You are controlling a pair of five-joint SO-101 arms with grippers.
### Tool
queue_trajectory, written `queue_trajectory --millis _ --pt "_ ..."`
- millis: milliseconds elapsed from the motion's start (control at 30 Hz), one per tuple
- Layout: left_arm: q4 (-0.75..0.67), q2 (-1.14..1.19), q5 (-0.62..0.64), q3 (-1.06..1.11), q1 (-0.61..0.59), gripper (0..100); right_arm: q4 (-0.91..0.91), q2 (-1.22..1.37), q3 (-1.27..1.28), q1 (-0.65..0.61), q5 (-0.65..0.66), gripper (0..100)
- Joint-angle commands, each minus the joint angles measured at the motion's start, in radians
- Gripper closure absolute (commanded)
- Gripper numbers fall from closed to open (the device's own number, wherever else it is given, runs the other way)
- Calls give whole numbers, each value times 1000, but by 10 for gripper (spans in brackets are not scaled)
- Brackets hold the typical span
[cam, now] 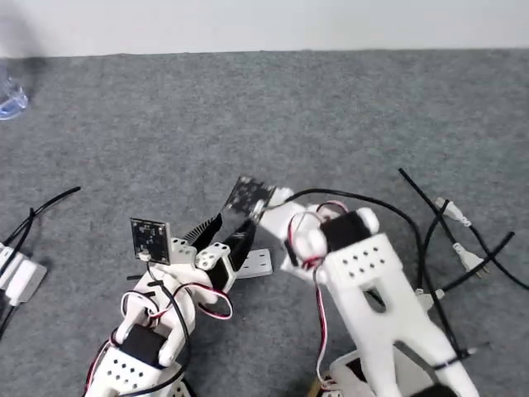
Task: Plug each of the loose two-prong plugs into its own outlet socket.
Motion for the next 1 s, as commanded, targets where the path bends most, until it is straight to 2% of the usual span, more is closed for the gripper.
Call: queue_trajectory --millis 0,133,300,433,567,667,733,833,967 --pt "-23 -23 14 -5 -2 800 88 -104 -87 -94 -11 991" --pt "-23 -25 14 -5 3 800 137 -151 -150 -165 -68 991" --pt "-28 -28 14 -5 18 784 165 -151 -213 -168 -71 991" --pt "-29 -29 52 -10 92 673 163 -151 -213 -162 -40 991" --pt "-28 -29 78 -18 107 570 162 -156 -219 -53 -9 991" --pt "-29 -29 81 -21 83 569 162 -160 -219 56 58 991" --pt "-40 -29 86 -21 66 570 137 -151 -209 85 69 991" --pt "-64 -29 83 -15 68 570 67 -151 -155 71 69 991" --pt "-64 -29 81 -15 63 570 27 -151 -123 -15 44 991"
